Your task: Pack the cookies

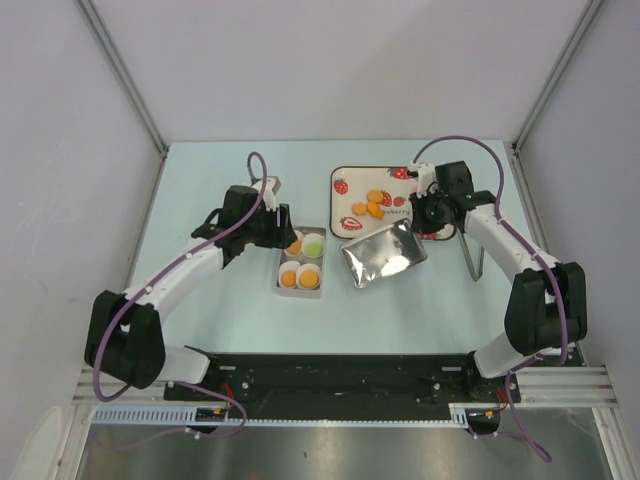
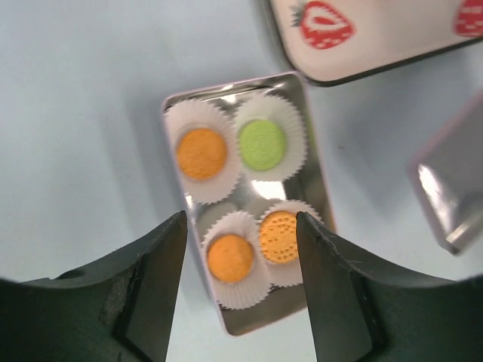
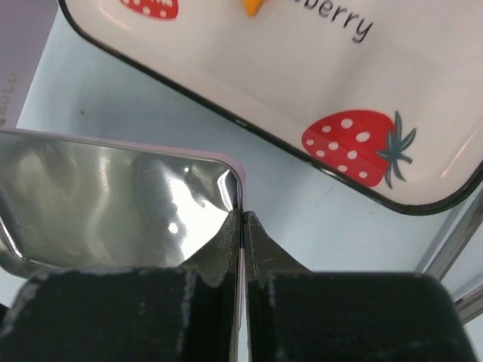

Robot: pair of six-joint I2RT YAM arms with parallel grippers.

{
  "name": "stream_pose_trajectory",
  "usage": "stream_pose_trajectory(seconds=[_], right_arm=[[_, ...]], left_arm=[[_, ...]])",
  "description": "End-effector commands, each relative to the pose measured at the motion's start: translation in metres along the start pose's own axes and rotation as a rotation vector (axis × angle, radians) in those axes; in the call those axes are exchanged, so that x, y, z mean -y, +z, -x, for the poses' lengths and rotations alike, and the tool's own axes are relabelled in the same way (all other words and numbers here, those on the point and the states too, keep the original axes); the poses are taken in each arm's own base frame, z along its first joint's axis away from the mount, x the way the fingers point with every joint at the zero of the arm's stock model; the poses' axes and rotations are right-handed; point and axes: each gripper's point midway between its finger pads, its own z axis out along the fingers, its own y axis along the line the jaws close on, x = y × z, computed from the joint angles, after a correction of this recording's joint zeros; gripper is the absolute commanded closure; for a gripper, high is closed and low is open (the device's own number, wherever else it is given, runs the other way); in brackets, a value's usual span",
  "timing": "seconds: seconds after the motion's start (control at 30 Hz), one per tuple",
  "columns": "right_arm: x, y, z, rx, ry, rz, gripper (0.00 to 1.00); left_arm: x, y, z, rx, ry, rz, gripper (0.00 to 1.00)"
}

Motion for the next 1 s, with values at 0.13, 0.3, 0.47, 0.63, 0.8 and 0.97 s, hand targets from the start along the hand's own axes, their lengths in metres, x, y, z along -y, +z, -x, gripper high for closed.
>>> stream_pose_trajectory(seconds=[0.13,0.3,0.47,0.63,0.8,0.97], right_arm=[[-0.007,-0.028,0.090,0.277,0.010,-0.073,0.99],[-0.017,-0.037,0.116,0.367,0.002,-0.061,0.99],[-0.033,-0.044,0.128,0.397,-0.014,-0.025,0.99],[-0.042,-0.055,0.137,0.430,-0.018,-0.001,0.98],[-0.047,-0.063,0.140,0.445,-0.019,0.018,0.98],[-0.054,-0.067,0.139,0.445,-0.011,0.049,0.99]], left_arm=[[0.100,-0.046,0.040,0.193,0.148,-0.552,0.37],[0.123,-0.049,0.049,0.221,0.168,-0.656,0.36],[0.133,-0.038,0.045,0.202,0.198,-0.670,0.30],[0.133,-0.026,0.046,0.201,0.207,-0.645,0.30],[0.130,-0.020,0.047,0.206,0.209,-0.617,0.30],[0.129,-0.016,0.051,0.216,0.209,-0.610,0.30]])
